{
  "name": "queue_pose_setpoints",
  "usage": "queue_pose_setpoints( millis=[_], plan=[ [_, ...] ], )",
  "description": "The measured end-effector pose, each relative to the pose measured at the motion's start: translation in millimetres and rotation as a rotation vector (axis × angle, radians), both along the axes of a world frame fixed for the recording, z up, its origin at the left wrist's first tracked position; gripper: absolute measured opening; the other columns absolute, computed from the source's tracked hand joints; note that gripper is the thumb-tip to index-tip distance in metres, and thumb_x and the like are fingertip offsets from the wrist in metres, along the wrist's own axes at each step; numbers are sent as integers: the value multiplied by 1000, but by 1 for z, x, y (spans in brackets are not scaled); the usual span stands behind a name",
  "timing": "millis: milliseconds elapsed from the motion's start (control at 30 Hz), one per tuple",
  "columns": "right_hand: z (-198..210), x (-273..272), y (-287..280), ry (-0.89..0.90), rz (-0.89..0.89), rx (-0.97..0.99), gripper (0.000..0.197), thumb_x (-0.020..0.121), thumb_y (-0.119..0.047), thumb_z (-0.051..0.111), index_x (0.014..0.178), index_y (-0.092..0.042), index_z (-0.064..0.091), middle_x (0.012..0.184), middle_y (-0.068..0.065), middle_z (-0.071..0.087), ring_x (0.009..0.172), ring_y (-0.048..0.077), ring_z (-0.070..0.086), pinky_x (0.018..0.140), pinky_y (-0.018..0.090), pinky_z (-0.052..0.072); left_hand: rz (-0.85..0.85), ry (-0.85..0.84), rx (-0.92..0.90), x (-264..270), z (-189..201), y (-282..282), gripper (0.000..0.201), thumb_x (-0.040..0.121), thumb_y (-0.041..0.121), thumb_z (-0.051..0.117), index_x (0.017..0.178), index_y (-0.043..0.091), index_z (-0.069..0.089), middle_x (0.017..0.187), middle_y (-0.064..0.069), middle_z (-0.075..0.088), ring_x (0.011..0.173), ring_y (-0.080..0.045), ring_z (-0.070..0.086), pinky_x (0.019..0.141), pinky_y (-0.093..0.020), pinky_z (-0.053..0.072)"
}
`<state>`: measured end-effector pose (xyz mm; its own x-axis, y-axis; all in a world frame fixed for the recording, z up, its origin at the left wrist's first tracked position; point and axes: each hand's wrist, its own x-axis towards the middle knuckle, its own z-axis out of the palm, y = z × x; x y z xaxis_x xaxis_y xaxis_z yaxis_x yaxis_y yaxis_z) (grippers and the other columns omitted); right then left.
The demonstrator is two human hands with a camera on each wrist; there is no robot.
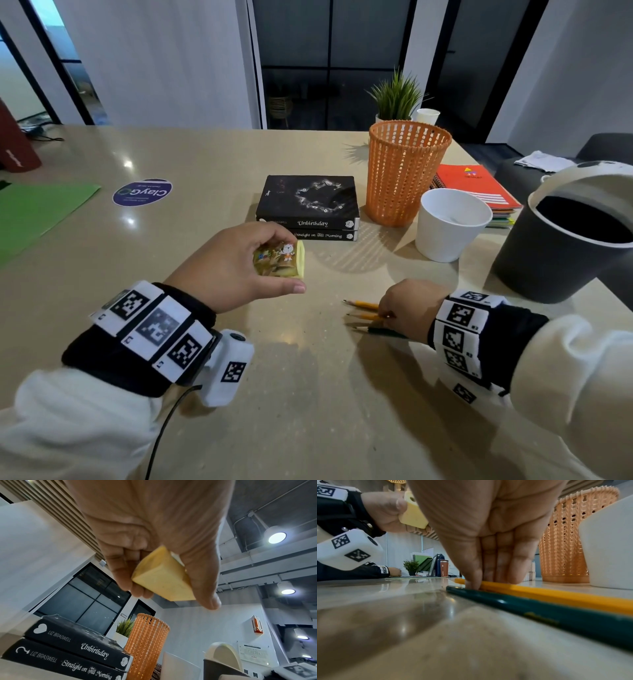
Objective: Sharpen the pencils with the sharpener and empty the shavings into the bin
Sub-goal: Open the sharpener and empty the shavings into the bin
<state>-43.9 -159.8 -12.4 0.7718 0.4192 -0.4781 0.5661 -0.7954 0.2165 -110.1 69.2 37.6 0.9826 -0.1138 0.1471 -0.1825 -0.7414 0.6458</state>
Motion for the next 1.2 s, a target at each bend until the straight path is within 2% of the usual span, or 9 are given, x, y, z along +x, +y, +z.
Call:
queue_pose_setpoints(
  millis=[233,400,567,667,733,933,1033,1100,1200],
  plan=[
    [0,1,-4,-5,22,44,27,94,-25,44,115,-18,60,111,5,60,100,25,56,79,31,47,-11,-1,13,3,-4,-3,45,55,46,80,90,50,52,98,23,58,93,7,54,75,-10,40],
    [2,0,-9,5,-10,110,28,93,-29,47,119,-24,57,114,2,58,102,23,55,78,28,46,-58,-3,33,7,-1,-12,45,57,46,79,92,51,51,99,25,56,95,14,49,72,-1,36],
    [13,-5,-24,-16,-41,203,31,90,-34,49,118,-22,57,111,2,59,100,22,55,84,35,49,-102,-14,57,16,9,-25,46,59,47,78,95,52,50,102,26,55,95,12,50,74,-7,37],
    [28,-12,-39,-87,-26,305,34,91,-39,49,122,-25,53,116,-2,57,105,19,53,87,33,47,-123,-37,62,23,17,-35,46,58,51,77,96,53,51,100,26,57,94,11,51,73,-11,38],
    [41,-17,-53,-154,-32,397,32,90,-41,49,119,-27,54,113,-5,59,103,17,54,86,31,48,-136,-55,57,30,21,-45,45,58,52,76,96,53,52,99,26,57,92,13,50,70,-12,38],
    [75,-17,-111,-421,-140,499,33,87,-47,51,113,-28,57,110,-8,58,102,14,54,80,25,45,-230,-99,43,50,35,-88,45,56,55,73,95,48,53,100,22,53,94,13,47,72,0,33],
    [90,-6,-152,-539,-270,511,33,84,-42,57,113,-25,58,114,-3,56,105,18,51,83,29,43,-259,-83,23,62,43,-115,55,51,63,66,102,45,55,101,24,52,94,9,50,75,-8,36],
    [94,0,-176,-613,-359,525,36,83,-41,60,115,-24,57,119,0,54,109,21,49,85,31,42,-270,-90,14,71,48,-132,56,55,59,69,107,42,55,103,23,53,94,6,50,77,-13,39],
    [90,10,-203,-643,-486,429,47,82,-47,59,123,-26,50,125,-3,49,117,21,44,92,33,40,-257,-78,-10,83,50,-155,58,61,48,76,113,40,52,107,20,53,96,4,51,76,-14,42]
  ],
)
